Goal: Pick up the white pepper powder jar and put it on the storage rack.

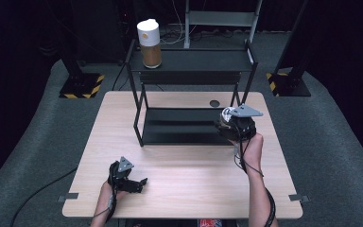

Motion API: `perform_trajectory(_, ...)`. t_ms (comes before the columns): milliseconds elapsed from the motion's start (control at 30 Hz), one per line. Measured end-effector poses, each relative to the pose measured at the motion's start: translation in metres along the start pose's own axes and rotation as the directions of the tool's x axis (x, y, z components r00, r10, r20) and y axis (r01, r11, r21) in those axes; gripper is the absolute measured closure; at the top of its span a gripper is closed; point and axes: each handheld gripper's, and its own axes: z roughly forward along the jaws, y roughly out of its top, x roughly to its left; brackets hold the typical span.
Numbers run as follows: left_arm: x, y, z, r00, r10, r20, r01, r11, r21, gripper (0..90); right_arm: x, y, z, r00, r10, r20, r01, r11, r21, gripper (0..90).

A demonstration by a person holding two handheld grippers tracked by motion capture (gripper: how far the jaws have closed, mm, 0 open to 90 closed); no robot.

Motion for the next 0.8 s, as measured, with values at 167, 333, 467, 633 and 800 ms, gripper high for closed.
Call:
perform_trajectory(167,0.000,0.000,0.000,1.0000,0.000,0.000,0.000,1.0000,0.000,0.0,-0.002,0.006,-0.001,1.0000,-0.004,0.005,0.004,1.000,-0.005,30.1)
perform_trajectory(333,0.000,0.000,0.000,1.0000,0.000,0.000,0.000,1.0000,0.001,0.0,-0.004,0.011,-0.002,0.9999,-0.004,0.009,0.004,1.000,-0.008,30.1)
perform_trajectory(467,0.000,0.000,0.000,1.0000,0.001,0.000,-0.001,1.0000,0.001,0.0,-0.007,0.015,-0.002,0.9999,-0.005,0.014,0.005,1.000,-0.011,30.2)
perform_trajectory(633,0.000,0.000,0.000,1.0000,0.001,0.000,-0.001,1.0000,0.000,0.0,-0.010,0.020,-0.004,0.9998,-0.008,0.020,0.008,1.000,-0.016,30.2)
perform_trajectory(800,0.000,0.000,0.000,1.0000,0.000,0.000,0.000,1.0000,0.001,0.0,-0.012,0.027,-0.004,0.9996,-0.008,0.028,0.008,1.000,-0.018,30.2)
